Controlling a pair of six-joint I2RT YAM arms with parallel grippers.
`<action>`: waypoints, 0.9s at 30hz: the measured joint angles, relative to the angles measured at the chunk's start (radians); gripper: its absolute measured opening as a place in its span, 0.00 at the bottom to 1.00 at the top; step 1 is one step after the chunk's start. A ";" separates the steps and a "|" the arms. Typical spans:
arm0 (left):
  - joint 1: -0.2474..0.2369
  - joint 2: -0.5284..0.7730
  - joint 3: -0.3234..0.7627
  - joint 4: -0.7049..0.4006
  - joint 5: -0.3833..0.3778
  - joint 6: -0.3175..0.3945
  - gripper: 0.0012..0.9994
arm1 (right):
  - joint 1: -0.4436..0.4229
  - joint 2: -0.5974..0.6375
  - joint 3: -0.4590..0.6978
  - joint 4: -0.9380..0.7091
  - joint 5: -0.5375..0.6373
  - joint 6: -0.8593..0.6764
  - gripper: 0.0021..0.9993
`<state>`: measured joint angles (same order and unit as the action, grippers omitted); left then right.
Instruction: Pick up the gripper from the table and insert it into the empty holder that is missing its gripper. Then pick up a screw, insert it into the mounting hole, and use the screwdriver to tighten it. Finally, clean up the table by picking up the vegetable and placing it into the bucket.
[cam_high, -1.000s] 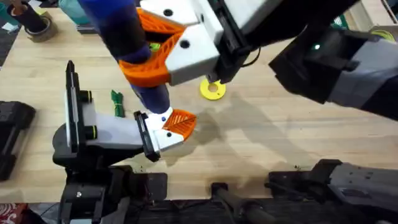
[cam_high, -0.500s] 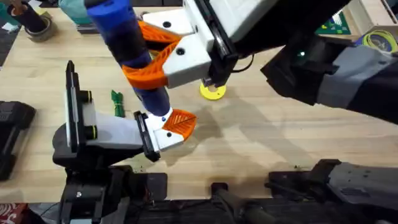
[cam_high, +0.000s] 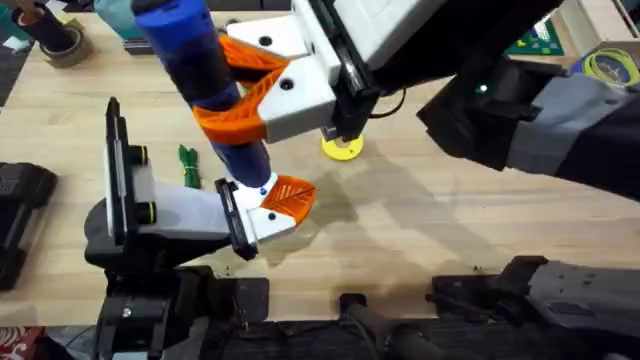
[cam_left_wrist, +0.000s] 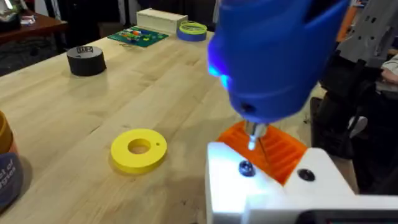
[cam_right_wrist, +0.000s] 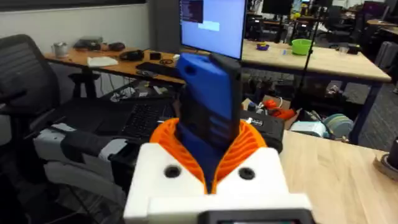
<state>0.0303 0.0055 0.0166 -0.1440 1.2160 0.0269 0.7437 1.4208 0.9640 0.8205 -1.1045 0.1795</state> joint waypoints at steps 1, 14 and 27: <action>0.000 0.000 0.000 0.000 0.000 0.000 0.00 | 0.000 0.000 -0.003 0.004 0.005 0.000 0.02; 0.000 0.000 0.000 0.000 0.000 0.000 0.00 | 0.004 0.000 -0.028 0.037 0.033 0.002 0.02; 0.000 0.000 0.000 0.000 0.000 0.000 0.00 | 0.006 0.000 -0.040 0.038 0.038 0.011 0.02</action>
<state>0.0303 0.0055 0.0162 -0.1440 1.2160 0.0269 0.7498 1.4208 0.9241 0.8589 -1.0664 0.1909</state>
